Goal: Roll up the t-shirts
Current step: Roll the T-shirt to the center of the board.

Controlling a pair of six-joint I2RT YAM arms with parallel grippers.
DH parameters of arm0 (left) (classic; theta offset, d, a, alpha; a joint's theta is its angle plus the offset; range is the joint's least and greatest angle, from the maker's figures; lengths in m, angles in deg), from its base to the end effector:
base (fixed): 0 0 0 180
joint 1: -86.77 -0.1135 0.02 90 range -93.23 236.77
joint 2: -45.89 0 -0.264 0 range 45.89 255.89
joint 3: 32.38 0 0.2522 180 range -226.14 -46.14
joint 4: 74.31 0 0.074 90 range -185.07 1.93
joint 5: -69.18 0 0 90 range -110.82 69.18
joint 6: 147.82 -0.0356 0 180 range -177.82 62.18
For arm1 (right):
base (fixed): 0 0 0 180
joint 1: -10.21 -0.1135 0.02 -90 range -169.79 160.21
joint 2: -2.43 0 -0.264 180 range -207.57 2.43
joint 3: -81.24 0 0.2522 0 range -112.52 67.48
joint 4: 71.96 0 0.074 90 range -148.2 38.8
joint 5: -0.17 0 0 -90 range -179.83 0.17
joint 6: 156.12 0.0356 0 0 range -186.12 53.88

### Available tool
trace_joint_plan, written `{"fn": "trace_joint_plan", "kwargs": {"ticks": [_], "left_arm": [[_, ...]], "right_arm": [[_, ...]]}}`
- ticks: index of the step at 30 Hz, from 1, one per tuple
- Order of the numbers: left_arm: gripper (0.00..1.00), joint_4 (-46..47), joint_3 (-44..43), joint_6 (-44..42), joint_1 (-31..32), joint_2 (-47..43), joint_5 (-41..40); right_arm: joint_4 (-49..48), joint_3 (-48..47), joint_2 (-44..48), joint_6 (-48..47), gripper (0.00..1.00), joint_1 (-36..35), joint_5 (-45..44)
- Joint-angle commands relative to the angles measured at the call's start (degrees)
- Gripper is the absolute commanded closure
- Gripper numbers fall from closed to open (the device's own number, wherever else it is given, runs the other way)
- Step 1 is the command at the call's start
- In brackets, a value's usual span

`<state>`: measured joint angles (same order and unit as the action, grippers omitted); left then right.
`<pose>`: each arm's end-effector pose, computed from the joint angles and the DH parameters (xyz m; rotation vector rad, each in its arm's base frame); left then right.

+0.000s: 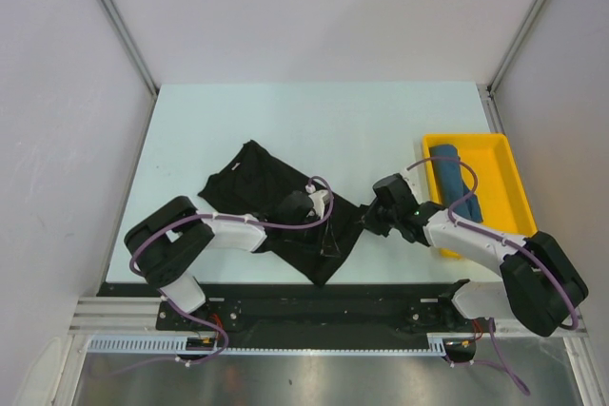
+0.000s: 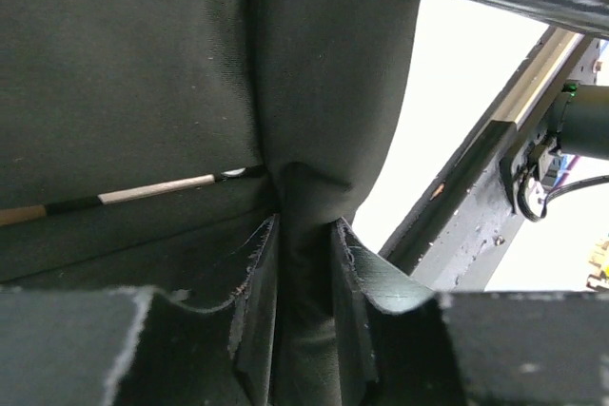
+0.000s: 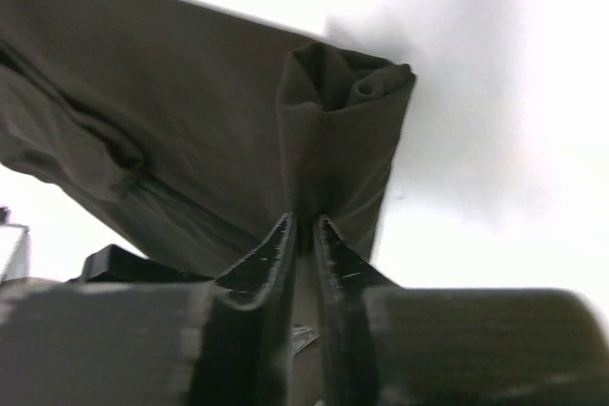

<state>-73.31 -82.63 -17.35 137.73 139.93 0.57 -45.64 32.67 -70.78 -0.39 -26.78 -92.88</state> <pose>0.1784 -0.2406 0.1295 0.4483 2.5522 -1.1484 0.1944 0.1441 0.1760 0.6677 2.5074 0.6753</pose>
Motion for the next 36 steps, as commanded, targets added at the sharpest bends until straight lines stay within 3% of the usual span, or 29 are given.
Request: {"fn": "trace_joint_plan", "kwargs": {"ticks": [1, 11, 19, 23, 36], "left_arm": [[0.7, -3.0, -1.0, -2.4, -0.3, -1.8, -1.9], [0.72, -5.3, -1.7, -3.3, -0.4, -2.5, -4.2], [0.69, -6.7, -1.9, -4.2, -0.4, -2.8, -5.5], [0.64, -7.5, -2.2, -5.0, -0.4, -4.1, -6.4], [0.63, -14.3, -2.4, -8.2, -0.2, -10.8, -10.1]], "right_arm": [[0.6, -3.0, 0.0, 1.5, 0.79, -0.6, -2.3], [-1.7, -3.1, -0.9, 2.4, 0.78, -0.7, -2.1], [-4.1, -3.1, -3.1, 4.0, 0.87, -0.8, -2.2], [-5.2, -3.2, -5.4, 4.5, 0.88, -0.9, -2.2], [-5.1, -5.5, -11.6, 4.4, 0.89, -1.5, -2.4]]}}
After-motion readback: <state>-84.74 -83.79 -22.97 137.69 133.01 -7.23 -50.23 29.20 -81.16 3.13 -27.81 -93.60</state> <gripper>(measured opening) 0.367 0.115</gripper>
